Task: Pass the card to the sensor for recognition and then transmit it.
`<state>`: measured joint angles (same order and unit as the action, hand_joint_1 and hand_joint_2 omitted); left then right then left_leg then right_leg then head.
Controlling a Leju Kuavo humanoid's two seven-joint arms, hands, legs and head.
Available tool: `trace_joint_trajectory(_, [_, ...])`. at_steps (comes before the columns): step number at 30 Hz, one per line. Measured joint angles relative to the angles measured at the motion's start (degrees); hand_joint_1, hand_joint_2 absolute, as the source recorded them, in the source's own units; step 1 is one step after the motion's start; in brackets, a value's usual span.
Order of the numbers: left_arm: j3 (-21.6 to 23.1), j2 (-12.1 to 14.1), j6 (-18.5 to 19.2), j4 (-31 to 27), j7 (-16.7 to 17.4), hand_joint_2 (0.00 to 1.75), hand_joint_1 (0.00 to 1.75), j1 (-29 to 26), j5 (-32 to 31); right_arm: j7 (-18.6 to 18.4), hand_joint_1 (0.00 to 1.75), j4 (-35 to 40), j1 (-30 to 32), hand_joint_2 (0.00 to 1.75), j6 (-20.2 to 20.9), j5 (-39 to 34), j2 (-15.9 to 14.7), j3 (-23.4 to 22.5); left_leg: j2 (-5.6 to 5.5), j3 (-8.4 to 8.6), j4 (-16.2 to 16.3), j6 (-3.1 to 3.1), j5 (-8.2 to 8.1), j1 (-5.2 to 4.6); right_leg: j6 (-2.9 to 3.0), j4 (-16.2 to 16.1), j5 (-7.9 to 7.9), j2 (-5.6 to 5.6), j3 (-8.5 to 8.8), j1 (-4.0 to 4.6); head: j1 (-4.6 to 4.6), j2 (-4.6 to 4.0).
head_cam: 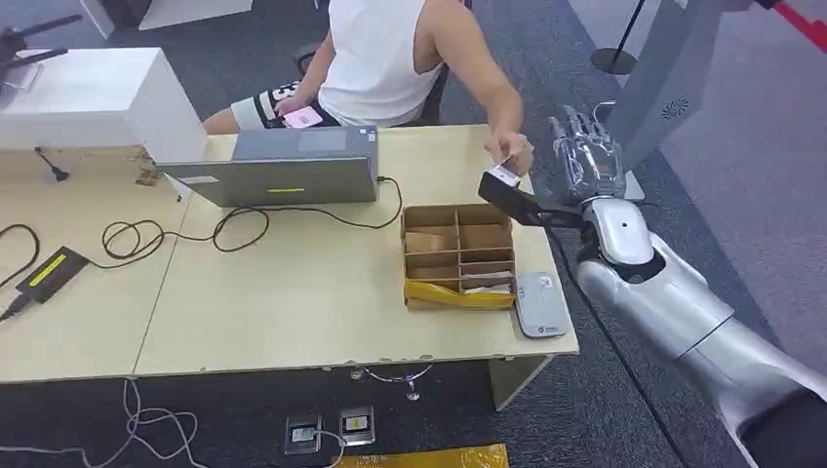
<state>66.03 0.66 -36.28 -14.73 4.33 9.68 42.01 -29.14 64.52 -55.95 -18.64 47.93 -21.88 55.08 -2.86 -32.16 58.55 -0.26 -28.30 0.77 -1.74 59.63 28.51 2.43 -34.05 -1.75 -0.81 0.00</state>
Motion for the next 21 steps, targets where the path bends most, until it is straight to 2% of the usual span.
trace_joint_trajectory(9, [0.02,0.00,0.00,0.00,0.00,1.75,0.00,0.00,0.00,0.00,0.00,-1.20,0.00,1.75,-0.04,0.00,0.20,0.20,0.00,0.00,0.00,0.00,0.00,0.00,0.00,0.00,0.00,0.01,0.00,0.00,0.00,0.00])
trace_joint_trajectory(13, [0.02,0.00,-0.09,0.00,0.00,1.75,0.00,0.00,-0.11,0.15,0.00,-1.46,0.11,1.75,-3.26,-1.18,0.20,0.46,0.00,0.00,0.00,0.00,0.00,0.00,0.00,0.00,0.00,0.01,-0.01,0.00,0.00,0.00])
trace_joint_trajectory(14, [0.02,0.02,-0.15,0.00,0.00,1.75,0.00,0.00,-0.15,0.46,0.00,-1.44,0.19,0.00,-5.45,-1.55,0.20,0.41,0.00,0.00,0.00,0.00,0.00,0.00,0.00,0.00,0.00,0.01,-0.01,0.00,0.00,0.00])
trace_joint_trajectory(19, [0.02,0.04,-0.24,0.00,0.00,1.75,0.00,-0.01,-0.46,1.88,0.00,0.73,1.64,0.00,-13.56,-4.36,0.07,-0.83,0.02,0.04,0.01,0.00,0.00,0.00,0.00,0.00,0.00,0.03,-0.01,0.00,0.00,0.00])
trace_joint_trajectory(20, [0.02,0.07,-0.33,0.02,0.00,1.75,0.00,-0.02,-0.44,2.95,0.00,1.69,2.18,1.75,-15.55,-6.39,0.04,-1.31,0.03,0.04,0.00,0.00,0.00,0.00,0.00,0.00,0.00,0.03,-0.01,0.00,0.00,0.00])
trace_joint_trajectory(21, [0.02,0.07,-0.35,0.02,0.00,1.75,0.00,-0.05,-0.37,3.90,0.00,2.47,2.68,1.75,-16.75,-8.07,0.02,-1.73,0.03,0.04,0.00,0.00,0.00,0.00,0.00,0.00,0.00,0.03,-0.01,0.01,0.02,0.00])
